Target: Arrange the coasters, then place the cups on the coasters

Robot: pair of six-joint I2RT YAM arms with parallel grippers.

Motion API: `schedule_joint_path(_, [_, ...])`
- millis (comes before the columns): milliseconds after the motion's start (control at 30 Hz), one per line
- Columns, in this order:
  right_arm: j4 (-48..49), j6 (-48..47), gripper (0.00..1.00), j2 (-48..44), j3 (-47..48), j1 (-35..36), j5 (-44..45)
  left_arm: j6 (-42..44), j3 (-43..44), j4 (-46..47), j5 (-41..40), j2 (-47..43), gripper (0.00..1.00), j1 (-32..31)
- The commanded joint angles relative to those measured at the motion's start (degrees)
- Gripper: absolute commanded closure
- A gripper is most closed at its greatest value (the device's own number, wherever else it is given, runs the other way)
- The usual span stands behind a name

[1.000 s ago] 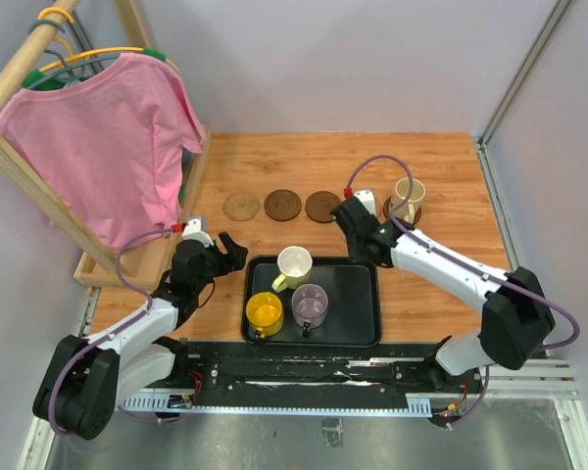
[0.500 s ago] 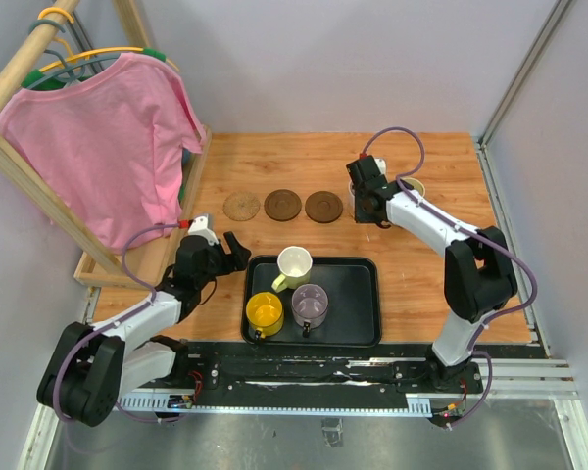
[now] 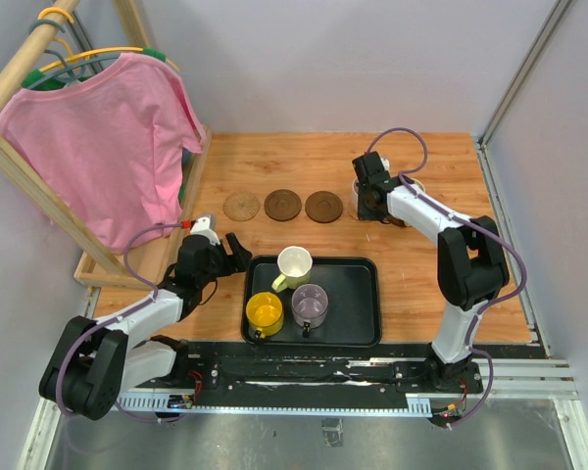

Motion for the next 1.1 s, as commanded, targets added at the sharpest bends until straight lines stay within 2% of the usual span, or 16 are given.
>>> schedule_joint_path(0, [3.06, -0.38, 0.99, 0.51, 3.24, -1.11, -0.01, 0.92, 1.72, 0.53, 0.73, 0.43, 0.19, -0.27])
schedule_joint_path(533, [3.89, -0.59, 0.99, 3.82, 4.44, -1.29, 0.17, 0.88, 1.37, 1.32, 0.91, 2.03, 0.19, -0.27])
schedule_joint_path(1067, [5.12, 1.18, 0.99, 2.01, 0.22, -2.09, -0.36, 0.89, 1.48, 1.52, 0.99, 3.0, 0.19, -0.26])
